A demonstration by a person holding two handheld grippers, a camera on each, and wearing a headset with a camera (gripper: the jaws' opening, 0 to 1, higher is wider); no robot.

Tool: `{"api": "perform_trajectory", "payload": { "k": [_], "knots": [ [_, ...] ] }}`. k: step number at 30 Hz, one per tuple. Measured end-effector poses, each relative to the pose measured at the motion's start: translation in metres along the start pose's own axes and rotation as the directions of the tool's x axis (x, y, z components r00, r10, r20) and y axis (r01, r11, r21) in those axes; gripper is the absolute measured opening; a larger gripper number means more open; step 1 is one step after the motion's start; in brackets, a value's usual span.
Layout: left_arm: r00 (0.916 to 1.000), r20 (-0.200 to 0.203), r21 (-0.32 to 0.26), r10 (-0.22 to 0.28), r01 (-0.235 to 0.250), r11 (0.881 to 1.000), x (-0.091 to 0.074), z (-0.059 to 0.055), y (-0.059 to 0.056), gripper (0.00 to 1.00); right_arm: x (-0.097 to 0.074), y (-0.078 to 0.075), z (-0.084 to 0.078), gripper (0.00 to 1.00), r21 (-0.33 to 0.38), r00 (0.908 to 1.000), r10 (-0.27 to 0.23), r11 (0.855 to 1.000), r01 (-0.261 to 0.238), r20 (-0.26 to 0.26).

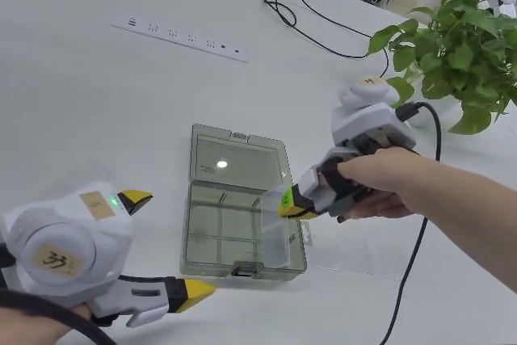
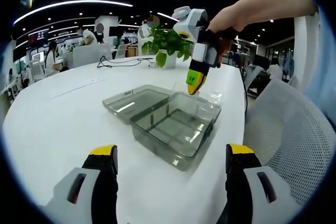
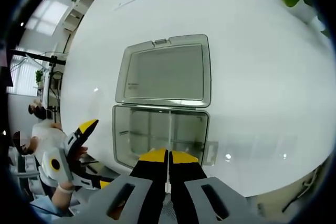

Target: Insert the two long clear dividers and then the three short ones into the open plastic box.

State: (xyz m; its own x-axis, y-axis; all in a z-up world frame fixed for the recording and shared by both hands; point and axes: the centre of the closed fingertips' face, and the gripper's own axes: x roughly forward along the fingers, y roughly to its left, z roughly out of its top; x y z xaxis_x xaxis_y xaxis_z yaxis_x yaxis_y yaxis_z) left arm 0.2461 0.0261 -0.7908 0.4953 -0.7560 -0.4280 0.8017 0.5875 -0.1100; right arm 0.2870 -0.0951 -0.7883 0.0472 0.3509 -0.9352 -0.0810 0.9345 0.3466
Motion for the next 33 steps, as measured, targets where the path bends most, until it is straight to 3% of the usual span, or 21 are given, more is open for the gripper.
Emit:
{"api": "perform_trajectory", "payload": {
  "k": [33],
  "knots": [
    [1.0, -0.004, -0.016, 0.004, -0.004, 1.0, 0.0006, -0.0031, 0.0004, 0.85, 0.0019, -0.0011, 0.0043, 0.01, 0.007, 0.9965, -0.048, 0.999, 0.049, -0.068]
  ]
}}
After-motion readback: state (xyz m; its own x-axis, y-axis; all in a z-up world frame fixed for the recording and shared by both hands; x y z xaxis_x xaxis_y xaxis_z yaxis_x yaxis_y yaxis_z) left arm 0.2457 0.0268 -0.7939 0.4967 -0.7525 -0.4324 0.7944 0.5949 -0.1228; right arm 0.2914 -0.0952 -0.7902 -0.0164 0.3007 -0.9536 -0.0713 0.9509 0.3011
